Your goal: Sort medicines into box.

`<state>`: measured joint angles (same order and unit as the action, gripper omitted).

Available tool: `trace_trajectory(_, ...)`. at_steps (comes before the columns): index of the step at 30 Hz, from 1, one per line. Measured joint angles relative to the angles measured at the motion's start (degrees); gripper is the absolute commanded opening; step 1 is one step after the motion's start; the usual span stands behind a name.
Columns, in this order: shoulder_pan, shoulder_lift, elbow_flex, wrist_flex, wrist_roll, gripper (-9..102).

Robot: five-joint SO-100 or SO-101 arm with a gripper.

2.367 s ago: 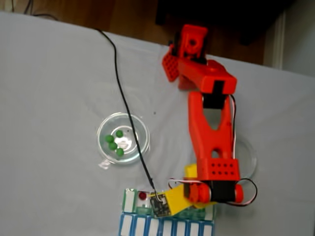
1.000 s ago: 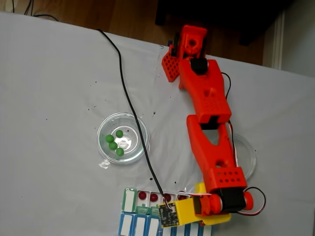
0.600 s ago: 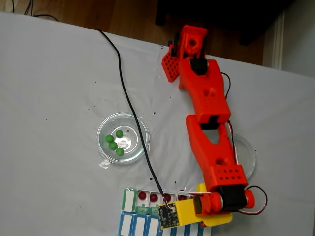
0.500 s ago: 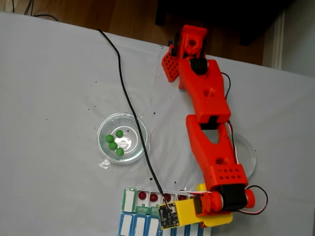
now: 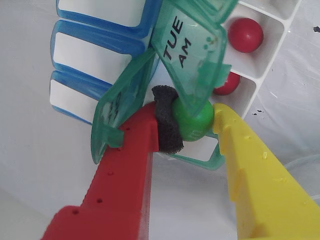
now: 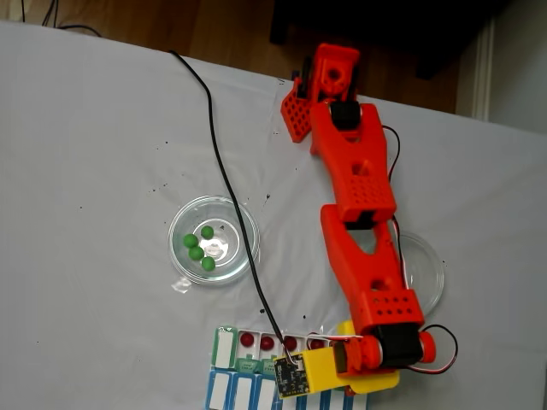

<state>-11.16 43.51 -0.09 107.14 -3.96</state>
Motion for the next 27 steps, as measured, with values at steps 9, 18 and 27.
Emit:
trace_trajectory(9, 0.44, -0.62, -1.23, 0.09, 0.53, 16)
trace_trajectory(18, 0.70, -0.62, 0.53, 0.09, 0.53, 23)
trace_trajectory(27, 1.05, 1.14, 4.13, 0.09, 0.18, 24)
